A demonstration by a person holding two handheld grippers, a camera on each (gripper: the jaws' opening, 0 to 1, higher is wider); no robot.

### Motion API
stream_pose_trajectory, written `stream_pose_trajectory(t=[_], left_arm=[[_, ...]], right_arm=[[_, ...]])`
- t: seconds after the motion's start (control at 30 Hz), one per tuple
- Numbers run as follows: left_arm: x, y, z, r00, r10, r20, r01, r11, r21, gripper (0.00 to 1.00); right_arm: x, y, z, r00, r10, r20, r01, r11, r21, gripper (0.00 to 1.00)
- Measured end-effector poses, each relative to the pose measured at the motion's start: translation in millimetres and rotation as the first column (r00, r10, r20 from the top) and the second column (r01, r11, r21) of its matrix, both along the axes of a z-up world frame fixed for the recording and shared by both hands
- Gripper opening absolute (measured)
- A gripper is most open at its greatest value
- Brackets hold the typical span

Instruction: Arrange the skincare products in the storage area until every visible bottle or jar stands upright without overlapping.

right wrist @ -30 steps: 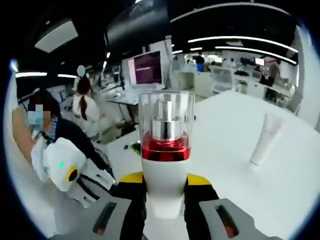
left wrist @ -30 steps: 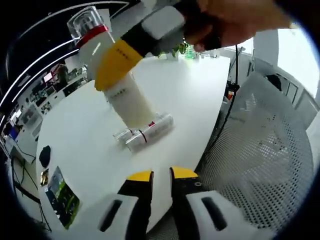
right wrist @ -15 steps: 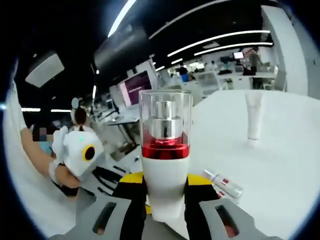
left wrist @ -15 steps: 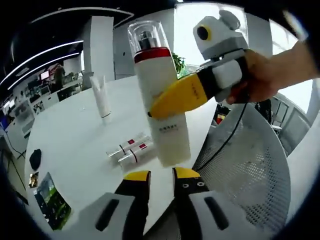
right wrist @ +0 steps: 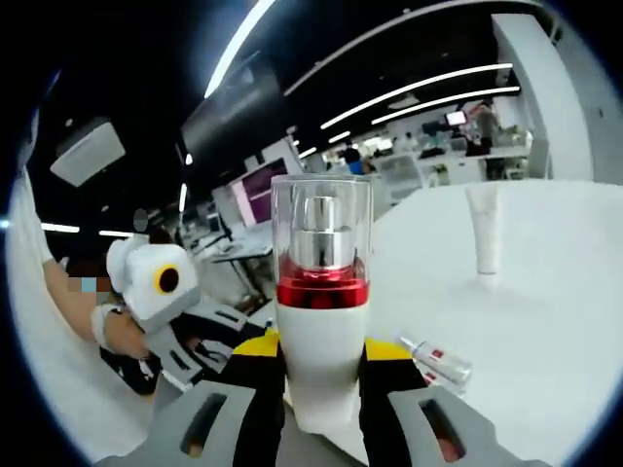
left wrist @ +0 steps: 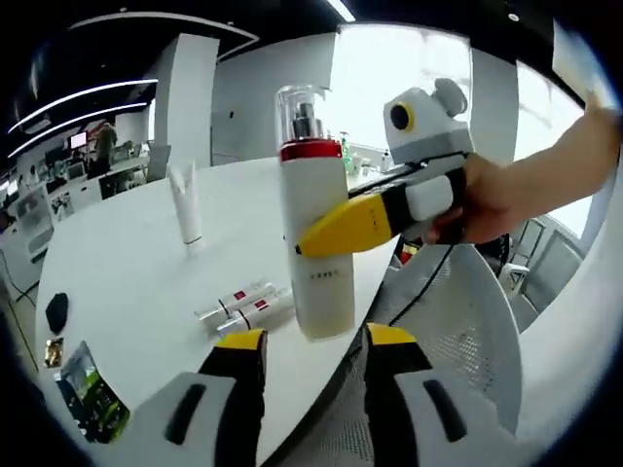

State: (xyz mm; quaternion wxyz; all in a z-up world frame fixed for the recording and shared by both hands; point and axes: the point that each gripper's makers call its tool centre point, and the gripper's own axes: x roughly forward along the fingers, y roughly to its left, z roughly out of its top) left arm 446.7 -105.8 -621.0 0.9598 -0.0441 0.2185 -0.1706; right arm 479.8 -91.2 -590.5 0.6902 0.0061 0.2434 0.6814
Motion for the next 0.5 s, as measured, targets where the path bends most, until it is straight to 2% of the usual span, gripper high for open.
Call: stream_pose_trajectory(t=[0.03, 0.17, 0.27, 0.37, 0.43, 0.5], left_arm=[[1.8, -4.7, 4.9, 1.0, -0.004, 0.02, 0.005, 1.0, -0.025, 0.38], [-0.2, -16.1, -1.4, 0.999, -0.043, 0.002, 0.043, 0.999, -0.006, 0.45], [-2.3, -20.2, 0.8, 0.998, -0.06, 0.001, 0.06, 0.998, -0.019, 0.51], [-0.5, -18.3, 10.1, 0.998, -0.054, 0.03, 0.056, 0.995, -0.083, 0.54], [0.1, -21.6, 18.3, 0.997, -0.057, 0.057, 0.066, 0.986, -0.153, 0.54], [0.4, -22.7, 23.8, 0.995, -0.064, 0.08, 0.078, 0.98, -0.181, 0.54]], right_arm=[[-2.2, 1.2, 0.7, 1.0, 0.007, 0.003, -0.007, 1.0, -0.005, 0.23], [-7.8, 3.2, 4.3, 1.0, 0.027, 0.006, -0.027, 1.0, 0.0, 0.23], [-19.9, 3.8, 9.9, 0.996, 0.088, 0.023, -0.088, 0.996, 0.003, 0.23], [-32.9, 4.4, 16.9, 0.988, 0.152, 0.04, -0.152, 0.988, 0.006, 0.23], [-40.6, 4.6, 22.7, 0.982, 0.187, 0.033, -0.188, 0.982, 0.013, 0.23], [-46.9, 4.9, 27.5, 0.977, 0.214, 0.028, -0.214, 0.976, 0.026, 0.23]])
